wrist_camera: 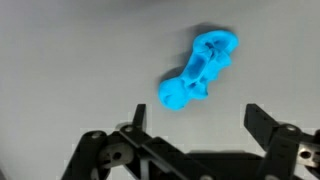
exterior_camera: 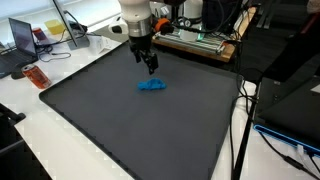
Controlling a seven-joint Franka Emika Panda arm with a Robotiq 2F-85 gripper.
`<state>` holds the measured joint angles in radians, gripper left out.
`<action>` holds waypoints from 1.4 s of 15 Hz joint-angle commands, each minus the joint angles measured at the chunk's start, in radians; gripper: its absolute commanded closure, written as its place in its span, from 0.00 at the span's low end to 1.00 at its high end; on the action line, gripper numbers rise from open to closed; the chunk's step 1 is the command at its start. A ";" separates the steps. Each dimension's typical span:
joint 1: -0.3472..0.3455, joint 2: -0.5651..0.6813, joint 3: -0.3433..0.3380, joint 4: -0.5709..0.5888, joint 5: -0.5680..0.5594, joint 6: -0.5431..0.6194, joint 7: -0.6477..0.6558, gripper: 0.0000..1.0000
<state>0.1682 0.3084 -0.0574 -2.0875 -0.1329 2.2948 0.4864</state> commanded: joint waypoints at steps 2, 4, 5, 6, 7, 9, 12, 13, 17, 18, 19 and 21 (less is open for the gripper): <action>-0.022 0.075 0.028 0.148 -0.010 -0.120 -0.142 0.00; -0.015 0.116 0.035 0.218 -0.015 -0.177 -0.183 0.00; -0.012 0.139 0.040 0.254 -0.016 -0.205 -0.199 0.00; -0.007 0.165 0.044 0.293 -0.021 -0.231 -0.212 0.00; -0.003 0.186 0.047 0.324 -0.024 -0.254 -0.222 0.00; 0.008 0.241 0.053 0.402 -0.031 -0.313 -0.233 0.00; 0.026 0.324 0.057 0.519 -0.048 -0.403 -0.251 0.00; 0.034 0.353 0.058 0.560 -0.055 -0.434 -0.258 0.00; 0.057 0.461 0.061 0.716 -0.075 -0.532 -0.294 0.00; 0.056 0.484 0.063 0.747 -0.070 -0.545 -0.308 0.00; 0.058 0.506 0.063 0.776 -0.068 -0.561 -0.318 0.00; 0.058 0.546 0.063 0.825 -0.066 -0.589 -0.342 0.00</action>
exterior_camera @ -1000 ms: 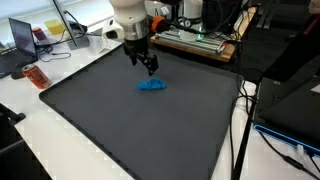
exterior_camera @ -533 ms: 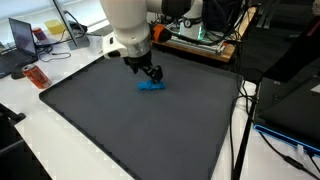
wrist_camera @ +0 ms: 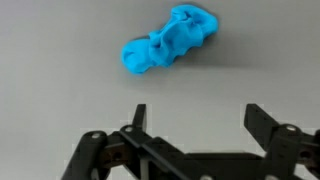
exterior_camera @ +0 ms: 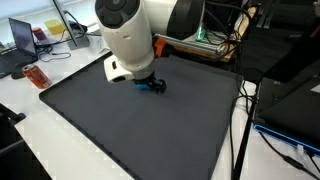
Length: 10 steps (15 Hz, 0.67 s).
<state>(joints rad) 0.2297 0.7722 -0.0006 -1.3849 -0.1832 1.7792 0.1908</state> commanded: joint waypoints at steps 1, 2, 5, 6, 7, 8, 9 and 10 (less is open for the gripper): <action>-0.003 0.102 0.005 0.146 -0.017 -0.087 -0.055 0.00; -0.001 0.122 0.006 0.170 -0.017 -0.102 -0.065 0.00; 0.007 0.180 0.006 0.243 -0.019 -0.151 -0.088 0.00; 0.010 0.198 0.006 0.265 -0.020 -0.168 -0.095 0.00; 0.012 0.216 0.006 0.286 -0.019 -0.185 -0.103 0.00; 0.016 0.231 0.005 0.306 -0.021 -0.200 -0.108 0.00; 0.018 0.247 0.004 0.324 -0.021 -0.215 -0.112 0.00; 0.020 0.260 0.003 0.342 -0.021 -0.224 -0.114 0.00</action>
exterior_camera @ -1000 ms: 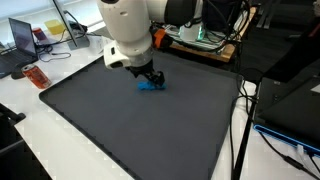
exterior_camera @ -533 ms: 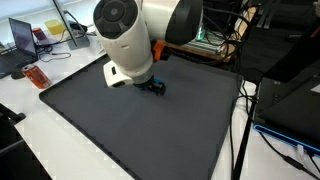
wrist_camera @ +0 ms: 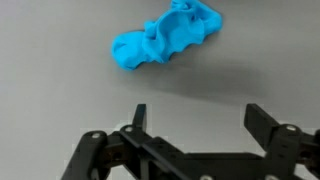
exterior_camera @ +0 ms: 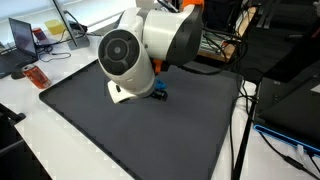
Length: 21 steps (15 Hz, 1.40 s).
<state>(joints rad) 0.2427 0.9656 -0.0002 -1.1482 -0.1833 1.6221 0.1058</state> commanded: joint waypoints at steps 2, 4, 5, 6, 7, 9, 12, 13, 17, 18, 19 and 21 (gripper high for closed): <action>0.010 0.088 0.002 0.135 -0.020 -0.085 -0.033 0.00; 0.010 0.098 0.003 0.152 -0.017 -0.089 -0.039 0.00; 0.007 0.094 0.004 0.151 -0.014 -0.083 -0.042 0.00; 0.005 0.089 0.005 0.149 -0.011 -0.079 -0.045 0.00; 0.000 0.075 0.006 0.133 -0.007 -0.069 -0.046 0.00; -0.007 0.042 0.005 0.091 0.004 -0.041 -0.048 0.00; -0.020 -0.004 0.007 0.034 0.011 0.010 -0.033 0.00; -0.024 -0.021 0.008 0.014 0.015 0.031 -0.025 0.00; -0.037 -0.100 0.010 -0.088 0.022 0.131 -0.010 0.00; -0.040 -0.125 0.009 -0.125 0.022 0.158 -0.007 0.00; -0.046 -0.149 0.016 -0.158 0.024 0.183 -0.005 0.00; -0.053 -0.206 0.018 -0.243 0.027 0.235 -0.001 0.00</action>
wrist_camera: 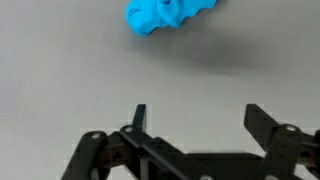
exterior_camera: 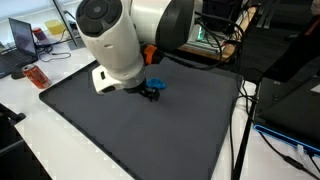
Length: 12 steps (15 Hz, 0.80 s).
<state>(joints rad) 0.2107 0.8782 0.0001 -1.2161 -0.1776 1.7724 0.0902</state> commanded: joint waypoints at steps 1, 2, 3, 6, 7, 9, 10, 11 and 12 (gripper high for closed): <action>-0.023 -0.146 0.019 -0.218 0.023 0.102 0.016 0.00; -0.027 -0.175 0.021 -0.263 0.026 0.115 0.016 0.00; -0.029 -0.204 0.023 -0.305 0.030 0.127 0.017 0.00; -0.034 -0.280 0.025 -0.421 0.033 0.151 0.025 0.00; -0.036 -0.306 0.025 -0.461 0.036 0.170 0.030 0.00; -0.040 -0.354 0.028 -0.530 0.041 0.192 0.039 0.00; -0.042 -0.378 0.027 -0.563 0.043 0.205 0.046 0.00; -0.043 -0.404 0.028 -0.602 0.046 0.222 0.053 0.00; -0.045 -0.427 0.029 -0.634 0.048 0.240 0.056 0.00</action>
<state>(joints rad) 0.1880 0.5618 0.0101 -1.6974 -0.1557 1.9423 0.1255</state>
